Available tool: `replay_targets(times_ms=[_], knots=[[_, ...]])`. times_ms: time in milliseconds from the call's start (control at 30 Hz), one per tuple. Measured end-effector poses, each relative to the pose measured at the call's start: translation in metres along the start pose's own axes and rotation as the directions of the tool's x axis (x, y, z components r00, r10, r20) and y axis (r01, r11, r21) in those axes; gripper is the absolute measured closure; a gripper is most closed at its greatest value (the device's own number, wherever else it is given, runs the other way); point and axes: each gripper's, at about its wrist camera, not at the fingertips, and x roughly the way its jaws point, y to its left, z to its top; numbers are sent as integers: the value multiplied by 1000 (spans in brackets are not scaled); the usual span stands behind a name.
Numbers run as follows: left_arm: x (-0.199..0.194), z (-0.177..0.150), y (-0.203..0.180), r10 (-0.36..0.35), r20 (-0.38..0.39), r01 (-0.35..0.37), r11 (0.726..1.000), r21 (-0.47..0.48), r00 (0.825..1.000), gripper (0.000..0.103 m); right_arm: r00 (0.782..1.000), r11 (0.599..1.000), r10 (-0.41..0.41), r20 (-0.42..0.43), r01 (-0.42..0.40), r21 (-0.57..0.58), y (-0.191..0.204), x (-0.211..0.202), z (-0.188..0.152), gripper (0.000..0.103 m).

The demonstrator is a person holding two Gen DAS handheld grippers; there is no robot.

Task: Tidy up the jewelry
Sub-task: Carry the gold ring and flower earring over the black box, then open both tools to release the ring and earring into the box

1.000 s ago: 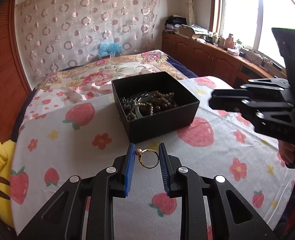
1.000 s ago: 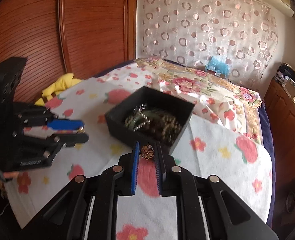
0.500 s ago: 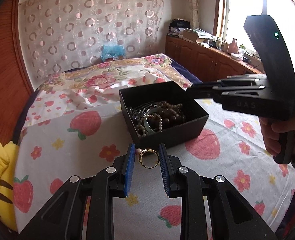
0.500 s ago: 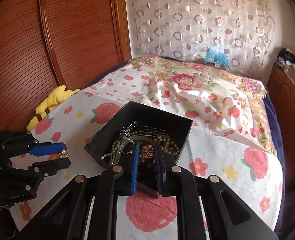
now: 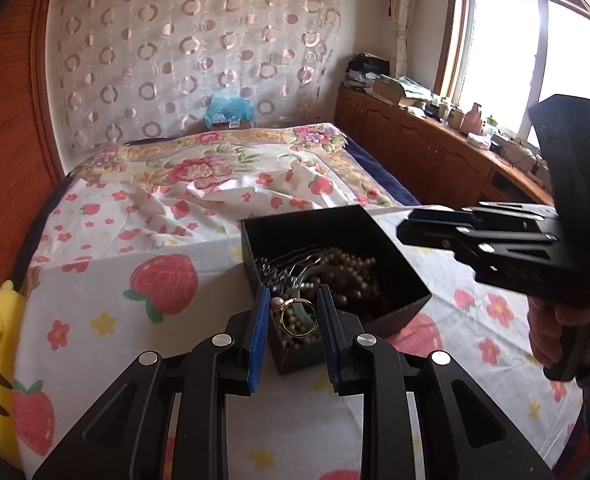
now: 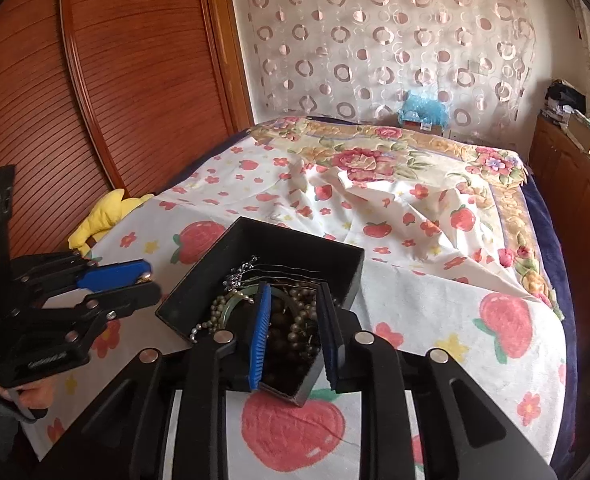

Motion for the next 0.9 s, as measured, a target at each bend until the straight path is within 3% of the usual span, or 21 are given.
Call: replay_targets(times_ms=[400, 700, 767, 833, 867, 900], knots=[[39, 24, -1, 45, -16, -46, 999, -20, 999, 80, 999, 999, -33, 33, 33, 24, -20, -30, -18, 77], [31, 26, -15, 58, 4, -58, 998, -14, 998, 77, 995, 997, -63, 80, 59, 51, -28, -47, -35, 77], [22, 20, -18, 73, 17, -73, 997, -17, 997, 56, 993, 996, -76, 91, 71, 57, -26, -52, -38, 77], [13, 15, -20, 89, 31, -89, 996, -16, 996, 43, 992, 996, -79, 102, 73, 59, -23, -55, -42, 77], [7, 11, -21, 102, 40, -102, 995, -11, 994, 32, 991, 995, -82, 106, 75, 64, -22, -57, -43, 74], [3, 9, -22, 111, 46, -110, 994, -10, 993, 26, 990, 994, -87, 111, 80, 69, -21, -59, -45, 61]])
